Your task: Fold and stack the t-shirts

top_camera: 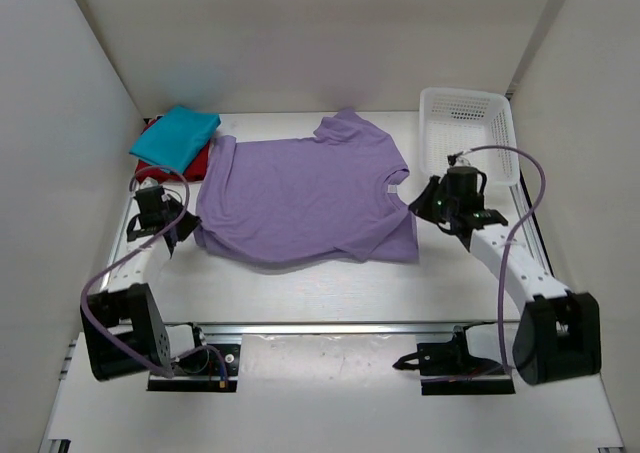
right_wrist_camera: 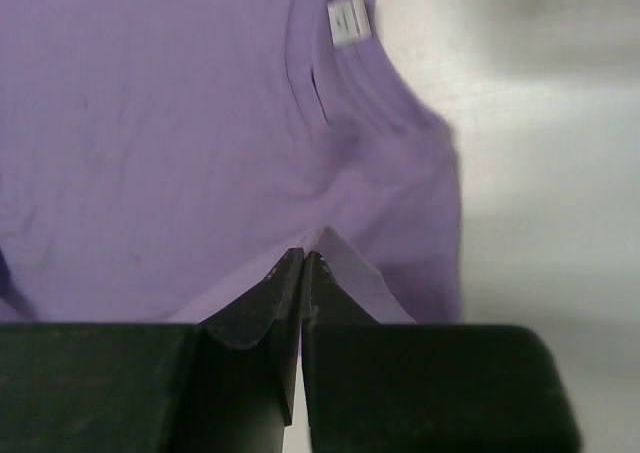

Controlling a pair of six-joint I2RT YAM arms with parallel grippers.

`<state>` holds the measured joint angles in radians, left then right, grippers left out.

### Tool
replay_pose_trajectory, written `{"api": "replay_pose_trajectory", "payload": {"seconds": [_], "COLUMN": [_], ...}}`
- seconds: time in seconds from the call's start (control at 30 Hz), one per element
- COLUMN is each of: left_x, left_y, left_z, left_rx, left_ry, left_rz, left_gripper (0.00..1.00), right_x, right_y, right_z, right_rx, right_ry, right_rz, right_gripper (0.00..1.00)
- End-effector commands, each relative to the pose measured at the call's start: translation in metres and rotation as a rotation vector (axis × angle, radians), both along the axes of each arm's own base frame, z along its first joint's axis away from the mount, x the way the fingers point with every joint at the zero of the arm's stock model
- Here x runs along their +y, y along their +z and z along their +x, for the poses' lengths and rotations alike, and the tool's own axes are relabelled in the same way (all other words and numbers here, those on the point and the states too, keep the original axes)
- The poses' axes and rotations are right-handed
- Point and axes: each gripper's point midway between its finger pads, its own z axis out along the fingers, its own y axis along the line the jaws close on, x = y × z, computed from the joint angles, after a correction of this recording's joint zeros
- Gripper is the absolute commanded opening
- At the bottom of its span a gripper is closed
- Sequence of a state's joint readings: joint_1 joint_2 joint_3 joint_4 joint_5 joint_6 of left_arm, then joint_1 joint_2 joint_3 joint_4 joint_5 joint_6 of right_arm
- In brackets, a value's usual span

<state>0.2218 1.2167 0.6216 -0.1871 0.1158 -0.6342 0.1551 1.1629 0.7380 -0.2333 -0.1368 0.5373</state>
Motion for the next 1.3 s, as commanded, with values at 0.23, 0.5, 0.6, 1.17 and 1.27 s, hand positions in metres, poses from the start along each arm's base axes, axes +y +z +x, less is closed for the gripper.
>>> {"api": "replay_pose_trajectory", "payload": {"seconds": [0.23, 0.5, 0.6, 1.17, 1.27], "left_x": [0.024, 0.020, 0.019, 0.021, 0.016], "left_y": [0.005, -0.008, -0.008, -0.003, -0.026], "left_z": [0.064, 0.097, 0.109, 0.042, 0.026], "left_rx": [-0.045, -0.009, 0.029, -0.024, 0.001], "left_ry": [0.063, 0.022, -0.023, 0.039, 0.060], "left_rz": [-0.069, -0.042, 0.031, 0.001, -0.071], "left_gripper": [0.00, 0.02, 0.05, 0.47, 0.45], "right_x": [0.009, 0.000, -0.003, 0.034, 0.046], "right_y": [0.014, 0.001, -0.009, 0.042, 0.027], "right_z": [0.108, 0.148, 0.153, 0.083, 0.047], "right_rx": [-0.076, -0.046, -0.027, -0.194, -0.178], "right_ry": [0.029, 0.024, 0.019, 0.076, 0.115], "right_rz": [-0.056, -0.116, -0.115, 0.002, 0.021], "right_gripper": [0.00, 0.00, 0.00, 0.22, 0.04]}}
